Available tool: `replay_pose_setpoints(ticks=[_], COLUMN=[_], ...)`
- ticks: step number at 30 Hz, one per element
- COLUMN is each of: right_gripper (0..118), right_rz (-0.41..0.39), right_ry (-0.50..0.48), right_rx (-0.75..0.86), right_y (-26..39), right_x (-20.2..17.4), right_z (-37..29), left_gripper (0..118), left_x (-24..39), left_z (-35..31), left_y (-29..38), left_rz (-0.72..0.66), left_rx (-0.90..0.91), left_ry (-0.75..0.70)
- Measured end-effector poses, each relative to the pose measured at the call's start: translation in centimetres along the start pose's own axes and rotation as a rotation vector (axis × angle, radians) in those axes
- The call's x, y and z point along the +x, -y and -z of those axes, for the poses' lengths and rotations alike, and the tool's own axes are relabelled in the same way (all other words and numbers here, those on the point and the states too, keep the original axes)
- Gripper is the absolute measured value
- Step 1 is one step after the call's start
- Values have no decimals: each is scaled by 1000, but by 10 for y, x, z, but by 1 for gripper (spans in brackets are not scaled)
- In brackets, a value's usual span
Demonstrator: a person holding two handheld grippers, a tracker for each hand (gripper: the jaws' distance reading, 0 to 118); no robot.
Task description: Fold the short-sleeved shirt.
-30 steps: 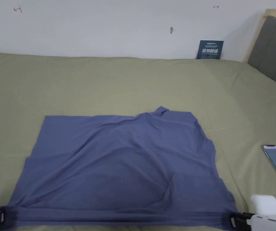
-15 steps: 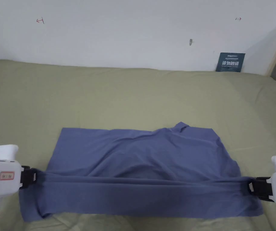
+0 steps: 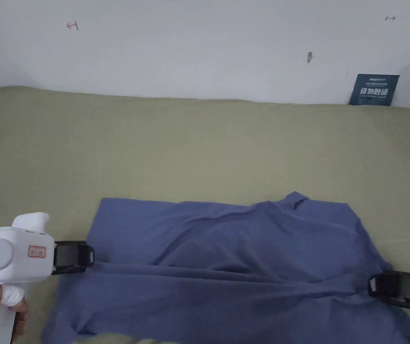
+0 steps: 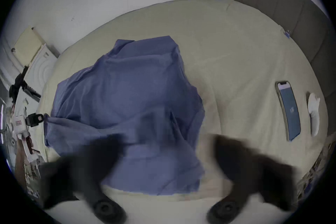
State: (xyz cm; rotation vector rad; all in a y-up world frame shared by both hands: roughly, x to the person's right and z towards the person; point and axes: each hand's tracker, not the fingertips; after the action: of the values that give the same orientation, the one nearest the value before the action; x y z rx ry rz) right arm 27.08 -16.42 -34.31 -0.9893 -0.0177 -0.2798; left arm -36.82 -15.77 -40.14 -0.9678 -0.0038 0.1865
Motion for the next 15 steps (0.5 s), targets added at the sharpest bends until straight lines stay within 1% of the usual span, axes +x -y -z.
replay_pose_setpoints(ticks=[2,3,4,5,6,7,8,11,12,13,14,15], right_gripper=[109,106,90,62,21,0,0,0,0,0,0,0], right_rz=[6,-6,-24,-47,-76,-97,-105,-78,-74,-80,-87,-91], right_ry=[2,21,40,54,84,111,133,75,69,69,68,61], right_rx=[-7,3,7,13,31,41,64,38,49,60,63,64], right_y=[6,12,36,45,54,60,58,60,76,79,80,80], right_x=[3,4,-4,-5,-7,-6,-5,-7,0,-1,-1,-1], right_z=[-2,-4,-37,-45,-52,-50,-53,-67,-58,-60,-62,-63], left_gripper=[103,97,66,21,0,0,0,0,2,18,46,82], left_x=[0,-3,-1,1,1,2,3,6,8,9,10,-2], left_z=[-15,-25,-35,-43,-45,-50,-53,-56,-55,-52,-49,-35], left_y=[10,19,28,36,46,58,64,78,82,84,86,78], left_rz=[-4,6,39,63,56,62,65,65,65,64,55,45], left_rx=[-7,-3,10,24,20,22,13,-8,-10,-18,-29,-43], left_ry=[-19,-51,-72,-83,-69,-73,-64,-32,-28,-19,-4,-1])
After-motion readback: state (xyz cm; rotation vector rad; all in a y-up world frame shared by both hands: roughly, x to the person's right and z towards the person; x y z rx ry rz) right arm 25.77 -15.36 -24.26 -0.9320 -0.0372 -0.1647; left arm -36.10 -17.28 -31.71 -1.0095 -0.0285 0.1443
